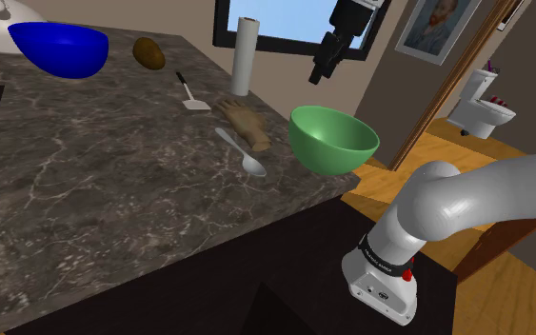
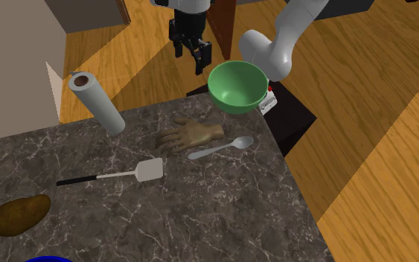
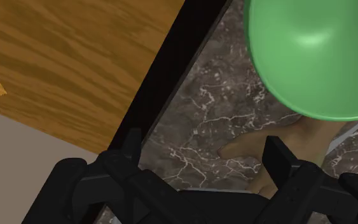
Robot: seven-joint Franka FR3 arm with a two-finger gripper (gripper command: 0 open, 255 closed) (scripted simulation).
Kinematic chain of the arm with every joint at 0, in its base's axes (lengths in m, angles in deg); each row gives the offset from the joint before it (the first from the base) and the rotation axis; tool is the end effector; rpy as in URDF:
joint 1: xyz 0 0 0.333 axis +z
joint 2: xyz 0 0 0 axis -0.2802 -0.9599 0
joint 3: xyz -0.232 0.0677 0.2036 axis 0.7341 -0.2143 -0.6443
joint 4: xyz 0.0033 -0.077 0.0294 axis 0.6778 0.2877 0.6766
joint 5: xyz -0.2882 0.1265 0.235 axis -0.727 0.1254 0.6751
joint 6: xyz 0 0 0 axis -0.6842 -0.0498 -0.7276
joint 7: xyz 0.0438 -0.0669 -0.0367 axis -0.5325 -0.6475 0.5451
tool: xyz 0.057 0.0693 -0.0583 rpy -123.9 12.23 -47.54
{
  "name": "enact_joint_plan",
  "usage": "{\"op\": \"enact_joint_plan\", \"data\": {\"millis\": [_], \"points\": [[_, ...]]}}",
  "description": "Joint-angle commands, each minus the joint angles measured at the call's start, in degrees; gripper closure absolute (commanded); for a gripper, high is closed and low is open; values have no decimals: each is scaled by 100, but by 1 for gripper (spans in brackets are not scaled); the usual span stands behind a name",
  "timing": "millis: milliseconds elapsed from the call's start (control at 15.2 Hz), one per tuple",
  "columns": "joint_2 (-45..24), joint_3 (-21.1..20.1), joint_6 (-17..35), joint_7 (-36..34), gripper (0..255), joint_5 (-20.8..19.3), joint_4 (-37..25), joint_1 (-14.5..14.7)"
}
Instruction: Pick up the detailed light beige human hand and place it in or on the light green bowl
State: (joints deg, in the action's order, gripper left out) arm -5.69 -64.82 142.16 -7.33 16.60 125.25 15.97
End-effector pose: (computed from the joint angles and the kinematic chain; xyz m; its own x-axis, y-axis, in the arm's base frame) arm 0.3188 0.0226 0.6292 0.9765 0.1636 0.1405 0.1645 -0.9864 0.0052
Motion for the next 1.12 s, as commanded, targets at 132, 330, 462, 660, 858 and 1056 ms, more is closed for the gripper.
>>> {"op": "enact_joint_plan", "data": {"millis": [132, 330, 462, 660, 858, 1056], "points": [[21, -273, 104, -481, 0, 182, 167, -3], [-24, -695, 281, -1200, 0, 469, 347, -5], [-107, -983, 415, -1678, 0, 660, 419, -8], [-312, -1418, 641, -2396, 0, 931, 458, -16], [-610, -1862, 894, -3111, 0, 1170, 411, -52], [-801, -2106, 1107, -3468, 0, 1281, 426, -78]]}}
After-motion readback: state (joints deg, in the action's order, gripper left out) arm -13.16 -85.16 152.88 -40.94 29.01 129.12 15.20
